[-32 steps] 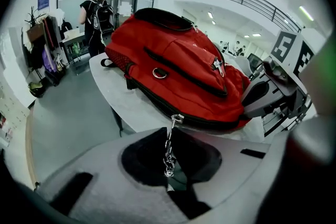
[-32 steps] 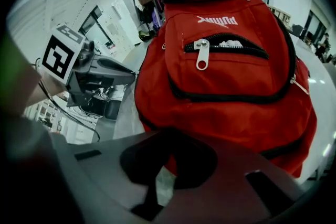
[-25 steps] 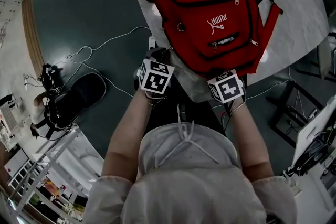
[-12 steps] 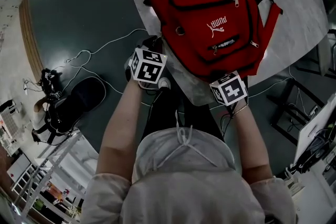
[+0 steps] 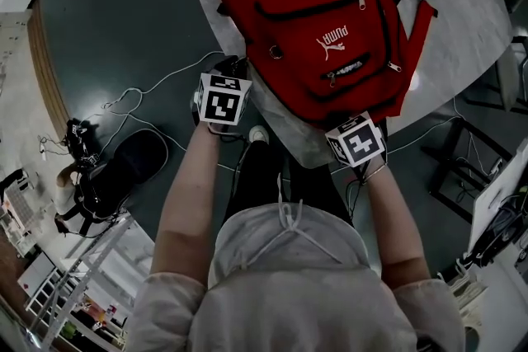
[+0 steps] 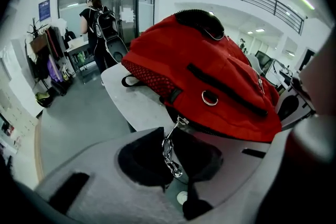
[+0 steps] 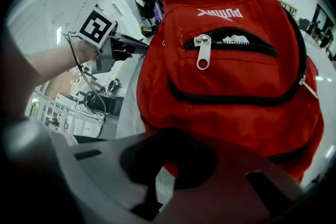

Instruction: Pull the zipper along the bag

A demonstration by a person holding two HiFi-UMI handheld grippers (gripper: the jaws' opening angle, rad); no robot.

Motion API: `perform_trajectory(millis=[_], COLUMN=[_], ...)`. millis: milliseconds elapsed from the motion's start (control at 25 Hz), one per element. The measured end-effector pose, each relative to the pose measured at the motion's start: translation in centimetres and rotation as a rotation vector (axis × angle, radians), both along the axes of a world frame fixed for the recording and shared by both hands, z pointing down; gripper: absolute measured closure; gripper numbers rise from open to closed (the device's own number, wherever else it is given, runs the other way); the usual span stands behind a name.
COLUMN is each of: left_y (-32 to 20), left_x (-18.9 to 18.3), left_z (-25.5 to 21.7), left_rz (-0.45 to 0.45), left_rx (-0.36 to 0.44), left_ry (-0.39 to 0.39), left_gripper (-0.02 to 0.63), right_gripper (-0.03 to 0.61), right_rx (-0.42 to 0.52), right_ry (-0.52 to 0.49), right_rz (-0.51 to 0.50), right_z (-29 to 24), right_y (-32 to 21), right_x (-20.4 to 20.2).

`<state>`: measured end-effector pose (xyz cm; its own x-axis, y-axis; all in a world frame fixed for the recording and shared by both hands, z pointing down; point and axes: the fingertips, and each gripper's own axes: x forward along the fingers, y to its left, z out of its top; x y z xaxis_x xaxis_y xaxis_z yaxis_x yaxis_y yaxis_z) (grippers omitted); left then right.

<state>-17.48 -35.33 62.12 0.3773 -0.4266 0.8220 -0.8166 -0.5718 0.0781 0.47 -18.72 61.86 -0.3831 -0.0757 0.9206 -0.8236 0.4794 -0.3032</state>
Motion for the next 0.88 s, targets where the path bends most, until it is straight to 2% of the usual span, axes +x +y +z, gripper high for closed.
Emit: perform_trajectory(millis=[320,520,640,760,880], left_y=[0.9,3.1,4.3,6.2,7.0], left_x=[-1.1,-1.3,-0.9,-0.4,0.4], left_z=[-0.3,-2.1,-4.0,-5.9,-8.6], left_rz=[-0.030,-0.059,-0.078,-0.119,-0.145], left_rx=[0.023,0.053,0.091,0.104,0.161], left_ry=[-0.001,0.009,0.040,0.099,0.151], left_gripper=[0.468,0.459,0.474,0.494,0.566], right_gripper=[0.553,0.552,0.552,0.552,0.552], right_rx=[0.031,0.053,0.062,0.090,0.176], right_ry=[-0.011,-0.032,-0.022,0.016,0.012], right_rz=[0.014,0.080,0.127,0.130,0.134], right_z=[0.1,0.1,-0.1,-0.9,-3.4], right_y=[-0.1,-0.1,0.0,0.7,-0.5], right_x=[0.0,0.2,0.3,0.1,-0.2])
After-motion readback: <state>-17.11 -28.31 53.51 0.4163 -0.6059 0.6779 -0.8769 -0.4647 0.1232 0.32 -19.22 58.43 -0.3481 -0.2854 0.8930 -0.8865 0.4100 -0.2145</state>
